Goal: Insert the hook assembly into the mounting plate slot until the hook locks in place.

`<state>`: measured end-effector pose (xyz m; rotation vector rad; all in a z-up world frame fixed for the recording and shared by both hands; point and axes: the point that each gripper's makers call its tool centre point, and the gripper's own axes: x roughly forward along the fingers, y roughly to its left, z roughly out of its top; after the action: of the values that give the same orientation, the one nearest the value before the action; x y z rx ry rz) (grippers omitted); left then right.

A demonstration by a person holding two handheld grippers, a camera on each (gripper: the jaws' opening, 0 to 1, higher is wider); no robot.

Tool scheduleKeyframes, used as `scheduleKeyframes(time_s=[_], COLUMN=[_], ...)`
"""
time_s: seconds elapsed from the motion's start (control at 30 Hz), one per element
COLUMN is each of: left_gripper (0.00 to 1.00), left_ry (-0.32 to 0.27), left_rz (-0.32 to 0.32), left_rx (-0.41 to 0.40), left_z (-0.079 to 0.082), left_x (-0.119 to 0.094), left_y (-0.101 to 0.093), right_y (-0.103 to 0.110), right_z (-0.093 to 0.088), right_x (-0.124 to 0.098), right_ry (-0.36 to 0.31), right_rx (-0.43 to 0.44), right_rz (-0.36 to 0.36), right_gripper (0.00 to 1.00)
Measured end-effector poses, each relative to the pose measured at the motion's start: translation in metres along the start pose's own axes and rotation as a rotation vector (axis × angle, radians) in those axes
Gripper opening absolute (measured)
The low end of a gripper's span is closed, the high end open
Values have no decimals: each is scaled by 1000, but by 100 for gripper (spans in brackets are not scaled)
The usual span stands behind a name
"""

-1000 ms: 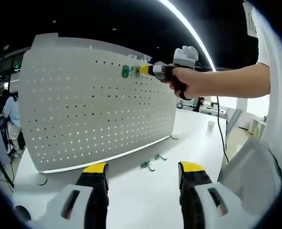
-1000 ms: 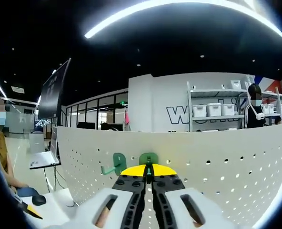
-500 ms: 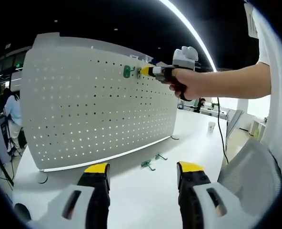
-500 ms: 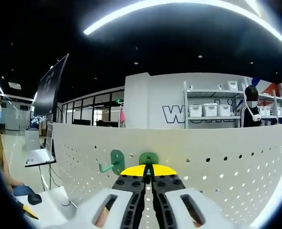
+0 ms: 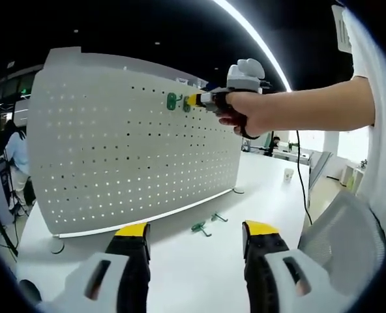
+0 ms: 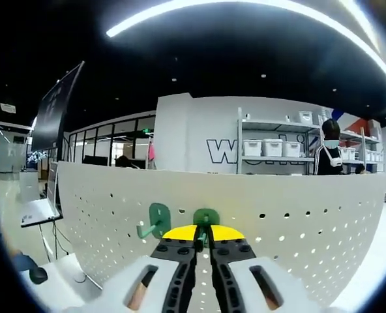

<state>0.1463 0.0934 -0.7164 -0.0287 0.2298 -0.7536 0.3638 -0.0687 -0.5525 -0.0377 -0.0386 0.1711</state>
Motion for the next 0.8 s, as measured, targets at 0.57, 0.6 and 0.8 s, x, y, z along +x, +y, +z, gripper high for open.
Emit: scheduleKeyframes(time_s=[0.57, 0.6, 0.8], left_gripper=[59, 59, 59], left_ry=[-9, -8, -19], left_rz=[-8, -8, -13], left_rx=[8, 10, 2], left_z=[5, 5, 10], left_x=[0, 0, 1], left_y=[-3, -4, -4], right_y=[0, 0, 5], right_z=[0, 0, 0], right_x=[-2, -2, -4], right_ry=[6, 6, 2], right_rx=[51, 52, 75], right_rz=[36, 45, 119], right_gripper=[6, 7, 13])
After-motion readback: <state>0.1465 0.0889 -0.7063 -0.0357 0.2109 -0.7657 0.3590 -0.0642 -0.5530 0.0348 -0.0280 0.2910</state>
